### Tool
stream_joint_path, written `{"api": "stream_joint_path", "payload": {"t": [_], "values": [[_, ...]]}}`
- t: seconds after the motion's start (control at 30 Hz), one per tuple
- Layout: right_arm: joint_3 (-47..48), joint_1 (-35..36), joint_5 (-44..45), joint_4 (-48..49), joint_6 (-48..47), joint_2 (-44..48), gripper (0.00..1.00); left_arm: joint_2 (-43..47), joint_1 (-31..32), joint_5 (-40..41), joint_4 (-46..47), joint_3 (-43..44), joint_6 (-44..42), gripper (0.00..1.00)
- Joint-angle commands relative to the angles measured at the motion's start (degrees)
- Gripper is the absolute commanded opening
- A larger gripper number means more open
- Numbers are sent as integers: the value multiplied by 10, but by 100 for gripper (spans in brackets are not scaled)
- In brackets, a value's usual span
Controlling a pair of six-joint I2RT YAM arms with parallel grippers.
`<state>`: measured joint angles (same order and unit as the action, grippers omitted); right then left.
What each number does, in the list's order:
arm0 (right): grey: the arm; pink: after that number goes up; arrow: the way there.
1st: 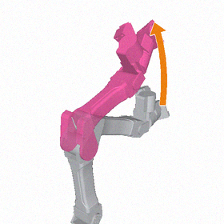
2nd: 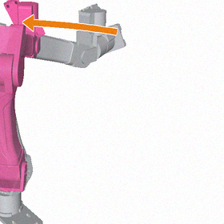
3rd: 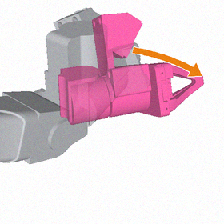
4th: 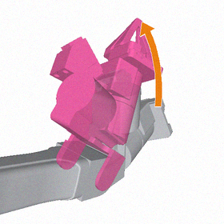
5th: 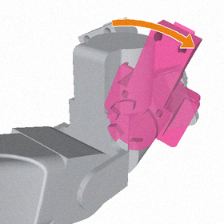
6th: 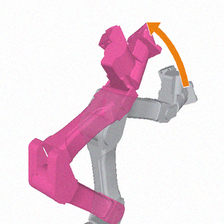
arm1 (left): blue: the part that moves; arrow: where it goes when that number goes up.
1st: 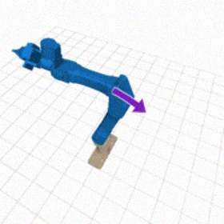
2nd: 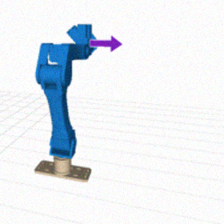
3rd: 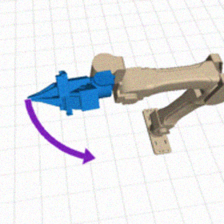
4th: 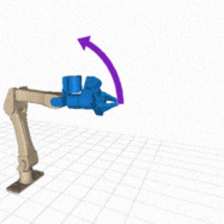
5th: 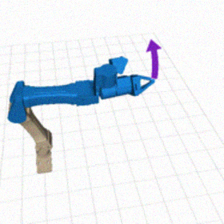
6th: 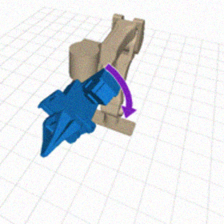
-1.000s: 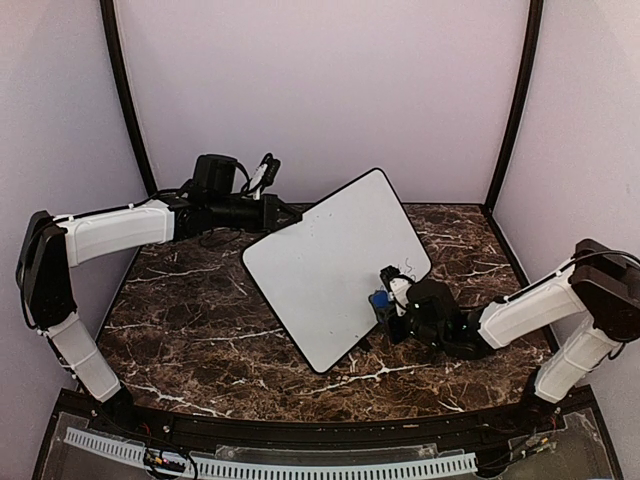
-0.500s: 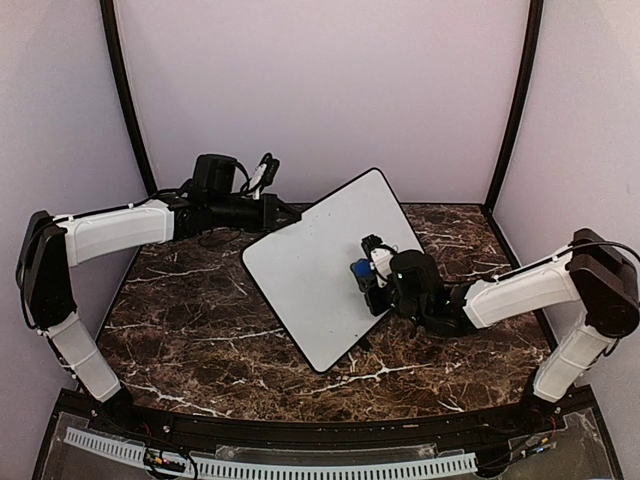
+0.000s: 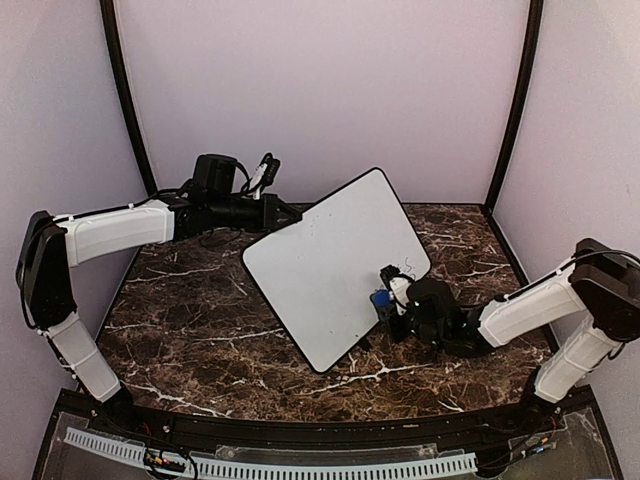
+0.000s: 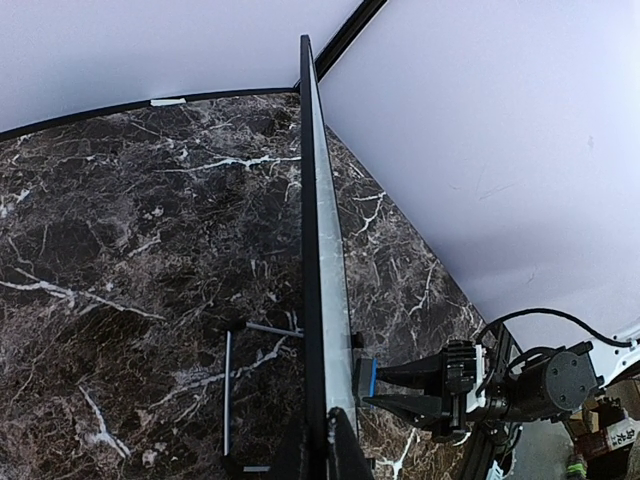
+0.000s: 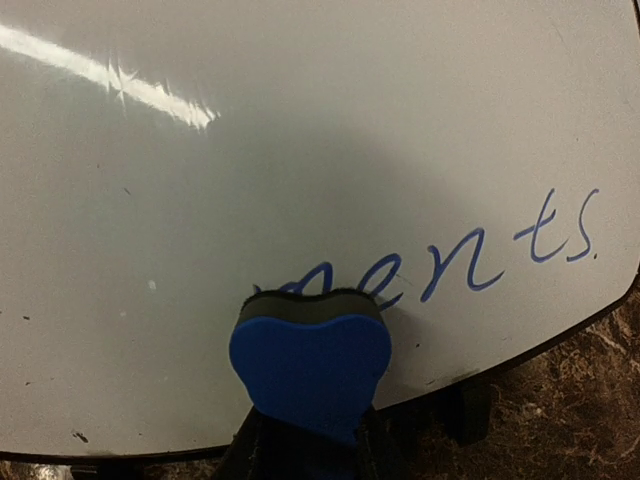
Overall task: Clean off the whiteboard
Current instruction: Erase the whiteboard at the center of the board.
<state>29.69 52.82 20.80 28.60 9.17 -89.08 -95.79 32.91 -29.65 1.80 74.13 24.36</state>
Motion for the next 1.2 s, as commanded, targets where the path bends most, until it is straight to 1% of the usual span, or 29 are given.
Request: {"api": "stream_joint_path", "payload": {"t": [0.0, 0.1, 0.33, 0.43, 0.57, 0.77, 0.9, 1.03, 1.17], "values": [[-16, -5, 1, -10, 13, 20, 22, -15, 28, -52, -33, -10, -31, 0], [8, -8, 1, -4, 1, 13, 22, -14, 29, -52, -33, -10, -31, 0], [104, -25, -1, -2, -34, -42, 23, -13, 29, -47, -36, -10, -35, 0], [123, -29, -6, -6, -40, -47, 22, -13, 29, -46, -38, -8, -37, 0], [108, -30, -15, -6, -28, -42, 22, -12, 30, -48, -38, -7, -36, 0], [22, -30, -24, 8, 17, -13, 22, -14, 30, -50, -37, -9, -33, 0], [-10, -29, -19, 9, 29, 6, 22, -14, 30, -52, -35, -9, -32, 0], [1, -30, -10, 11, 20, 4, 22, -14, 30, -51, -34, -10, -31, 0], [50, -30, -1, 9, -2, -21, 22, -15, 30, -50, -34, -10, -32, 0]]}}
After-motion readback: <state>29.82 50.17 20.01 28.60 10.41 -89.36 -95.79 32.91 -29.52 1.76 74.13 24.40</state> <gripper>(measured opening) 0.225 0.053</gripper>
